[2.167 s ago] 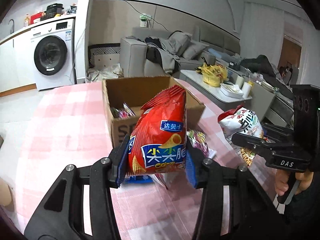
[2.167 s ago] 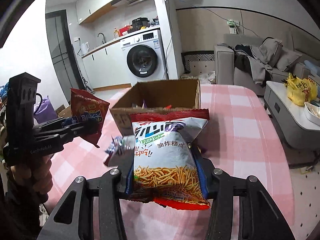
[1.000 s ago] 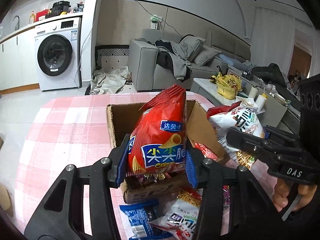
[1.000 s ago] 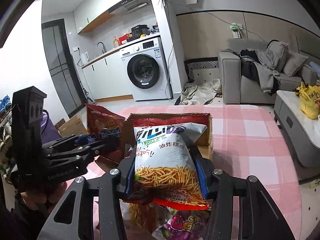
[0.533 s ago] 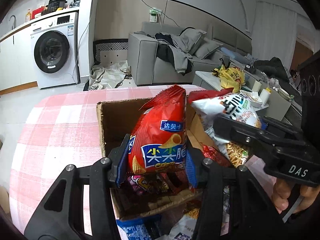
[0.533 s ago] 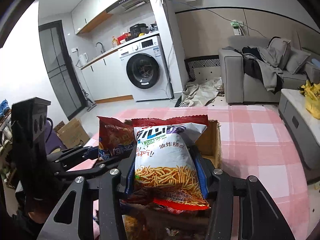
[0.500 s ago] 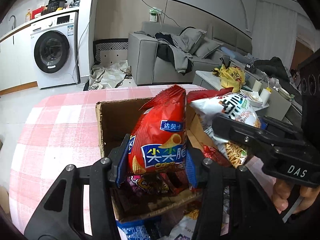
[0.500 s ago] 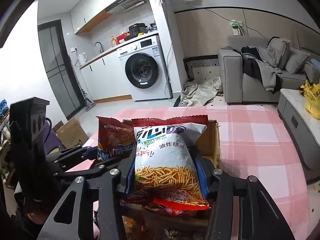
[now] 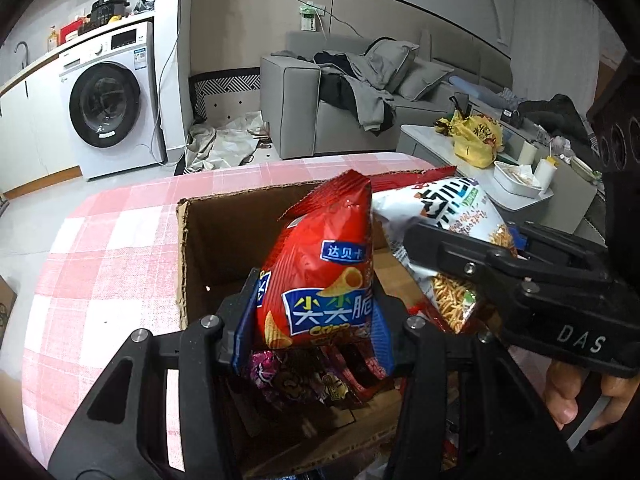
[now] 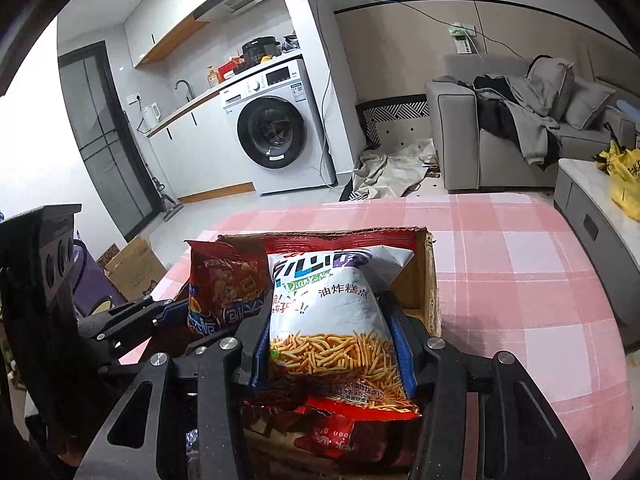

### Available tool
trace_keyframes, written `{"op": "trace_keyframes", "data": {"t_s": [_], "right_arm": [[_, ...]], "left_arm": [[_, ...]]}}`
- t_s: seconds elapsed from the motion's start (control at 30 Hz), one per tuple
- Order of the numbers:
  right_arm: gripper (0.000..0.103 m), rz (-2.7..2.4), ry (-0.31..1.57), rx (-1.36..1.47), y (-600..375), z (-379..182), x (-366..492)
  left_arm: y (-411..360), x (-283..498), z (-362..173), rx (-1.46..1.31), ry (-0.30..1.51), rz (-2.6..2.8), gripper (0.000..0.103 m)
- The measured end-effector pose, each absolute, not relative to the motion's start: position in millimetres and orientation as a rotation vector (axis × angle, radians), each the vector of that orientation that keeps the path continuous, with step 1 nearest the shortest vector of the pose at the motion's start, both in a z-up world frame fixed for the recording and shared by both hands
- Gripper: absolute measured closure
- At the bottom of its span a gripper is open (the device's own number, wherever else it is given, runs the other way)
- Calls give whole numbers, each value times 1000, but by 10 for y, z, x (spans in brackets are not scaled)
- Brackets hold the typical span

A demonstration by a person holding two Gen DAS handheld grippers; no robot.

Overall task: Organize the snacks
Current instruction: 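Open both tools to drop the bags into the box, then withdraw both tools from the box toward the remaining snacks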

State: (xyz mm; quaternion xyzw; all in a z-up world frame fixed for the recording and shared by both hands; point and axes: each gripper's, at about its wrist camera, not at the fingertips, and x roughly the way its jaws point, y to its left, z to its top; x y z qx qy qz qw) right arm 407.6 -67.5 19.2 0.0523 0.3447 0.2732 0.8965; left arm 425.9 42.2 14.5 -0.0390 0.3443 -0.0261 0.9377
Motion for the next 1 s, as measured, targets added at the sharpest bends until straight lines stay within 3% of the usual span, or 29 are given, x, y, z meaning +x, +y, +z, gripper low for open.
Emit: {"op": "trace_keyframes", "data": {"t_s": [0.47,0.5,0.57,0.6,0.67,0.77,0.83,1.0], "right_arm": [[49,581,687,120,-803,262,3999],[46,587,673,116,-846,296,3940],[25,593,652,114,-936,351,3837],[20,595,643,117,-976,371,3782],[5,597,626,129,-1079,399,3649],[0,596,632,154,-1214,402,3483],[0,588,640,145,-1266,390,3391],[0,556,651,116,-1399,364,3134]], "left_arm": [[260,4377,66,-86,712,-77,56],[286,4334,87,-107,711,-85,51],[327,4227,131,-139,698,-93,34],[351,4151,150,-144,689,-90,23],[324,3999,170,-128,679,-97,20],[309,3736,186,-97,678,-88,11],[277,3502,208,-89,653,-90,0],[291,3006,311,-79,630,-62,1]]}}
